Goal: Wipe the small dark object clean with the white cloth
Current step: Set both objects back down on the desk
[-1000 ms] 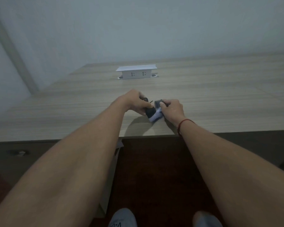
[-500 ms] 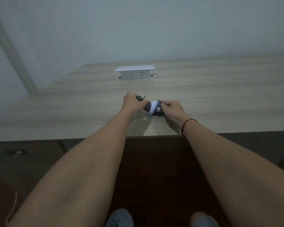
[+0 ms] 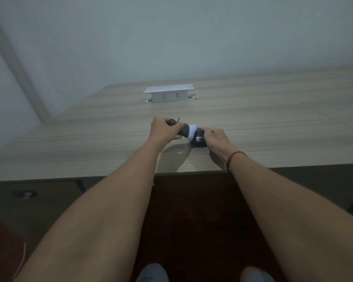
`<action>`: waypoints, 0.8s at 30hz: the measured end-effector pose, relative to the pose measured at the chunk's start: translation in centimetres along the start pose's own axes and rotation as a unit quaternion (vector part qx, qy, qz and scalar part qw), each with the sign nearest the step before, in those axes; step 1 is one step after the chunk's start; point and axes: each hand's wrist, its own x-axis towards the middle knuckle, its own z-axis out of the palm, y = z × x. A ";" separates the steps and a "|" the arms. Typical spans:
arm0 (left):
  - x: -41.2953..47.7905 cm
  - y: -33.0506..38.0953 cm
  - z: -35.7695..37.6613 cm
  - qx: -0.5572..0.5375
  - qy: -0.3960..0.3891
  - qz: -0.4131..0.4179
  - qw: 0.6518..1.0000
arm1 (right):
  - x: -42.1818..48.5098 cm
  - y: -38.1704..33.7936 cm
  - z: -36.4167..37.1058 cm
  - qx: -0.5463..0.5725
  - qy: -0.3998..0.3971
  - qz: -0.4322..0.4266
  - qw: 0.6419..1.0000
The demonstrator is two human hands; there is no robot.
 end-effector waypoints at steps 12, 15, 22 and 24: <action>1.2 -0.9 2.1 -0.010 0.023 -0.050 0.998 | 0.4 0.3 -0.2 -0.011 0.010 0.005 1.000; 1.2 -1.2 0.8 0.027 -0.002 -0.056 0.998 | 0.6 0.3 -0.3 -0.008 0.013 0.008 1.000; -0.5 -3.8 -0.4 0.195 0.087 -0.039 0.976 | -1.3 1.2 0.6 -0.062 0.023 -0.055 0.996; -0.3 -4.2 -0.6 0.214 0.090 -0.041 0.972 | -1.8 1.3 0.7 -0.077 0.022 -0.066 0.995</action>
